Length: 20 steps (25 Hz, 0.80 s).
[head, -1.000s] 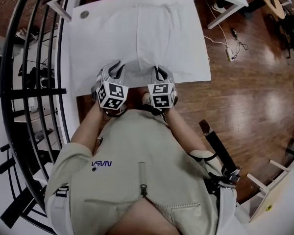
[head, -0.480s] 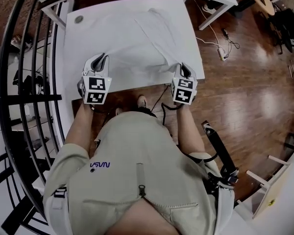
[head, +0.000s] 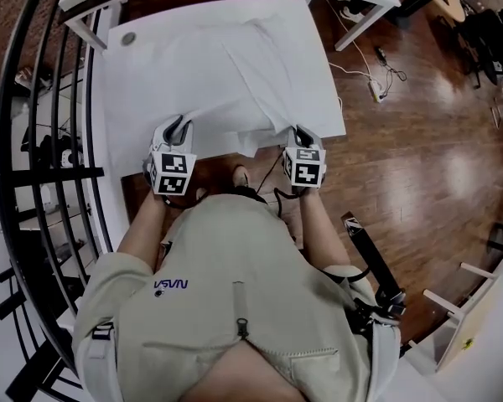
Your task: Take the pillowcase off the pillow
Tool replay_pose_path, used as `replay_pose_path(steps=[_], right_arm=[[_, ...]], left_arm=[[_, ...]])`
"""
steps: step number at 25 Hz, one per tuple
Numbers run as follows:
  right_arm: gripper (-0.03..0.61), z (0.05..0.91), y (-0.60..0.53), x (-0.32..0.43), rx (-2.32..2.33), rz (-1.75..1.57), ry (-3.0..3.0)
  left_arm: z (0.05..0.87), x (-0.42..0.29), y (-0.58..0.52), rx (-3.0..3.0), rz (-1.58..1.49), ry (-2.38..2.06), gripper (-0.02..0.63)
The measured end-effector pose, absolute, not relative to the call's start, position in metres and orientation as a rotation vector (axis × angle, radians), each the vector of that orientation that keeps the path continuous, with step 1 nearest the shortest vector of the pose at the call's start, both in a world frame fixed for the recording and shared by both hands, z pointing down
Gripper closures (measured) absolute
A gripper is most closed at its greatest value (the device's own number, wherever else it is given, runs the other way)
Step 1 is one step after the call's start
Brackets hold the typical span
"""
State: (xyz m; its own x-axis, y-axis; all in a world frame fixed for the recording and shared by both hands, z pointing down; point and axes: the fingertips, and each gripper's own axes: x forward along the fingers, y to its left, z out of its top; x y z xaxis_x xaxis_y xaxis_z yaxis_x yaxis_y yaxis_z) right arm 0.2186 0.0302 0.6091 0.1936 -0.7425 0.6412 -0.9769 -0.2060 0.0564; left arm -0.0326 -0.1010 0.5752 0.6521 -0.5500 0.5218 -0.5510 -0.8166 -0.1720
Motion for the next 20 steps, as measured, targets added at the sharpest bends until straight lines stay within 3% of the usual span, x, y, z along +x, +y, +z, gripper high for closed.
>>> replay_pose_path(steps=[4, 10, 13, 16, 20], right_arm=[[0.545, 0.565, 0.027, 0.205, 2.024, 0.623, -1.732], [0.545, 0.475, -0.010, 0.203, 2.060, 0.386, -1.944], [0.545, 0.448, -0.041, 0.215, 2.040, 0.302, -2.021], [0.484, 0.435, -0.073, 0.229, 1.978, 0.276, -2.084], [0.454, 0.420, -0.117, 0.240, 1.889, 0.236, -2.142]], left_arm=[[0.547, -0.026, -0.096, 2.878, 0.870, -0.987, 0.473], [0.463, 0.003, -0.100, 2.979, 0.647, -1.022, 0.476], [0.453, 0.018, -0.117, 2.955, 0.660, -0.982, 0.396], [0.452, 0.034, -0.137, 2.906, 0.698, -0.958, 0.323], [0.445, 0.047, -0.164, 2.865, 0.679, -1.011, 0.319]])
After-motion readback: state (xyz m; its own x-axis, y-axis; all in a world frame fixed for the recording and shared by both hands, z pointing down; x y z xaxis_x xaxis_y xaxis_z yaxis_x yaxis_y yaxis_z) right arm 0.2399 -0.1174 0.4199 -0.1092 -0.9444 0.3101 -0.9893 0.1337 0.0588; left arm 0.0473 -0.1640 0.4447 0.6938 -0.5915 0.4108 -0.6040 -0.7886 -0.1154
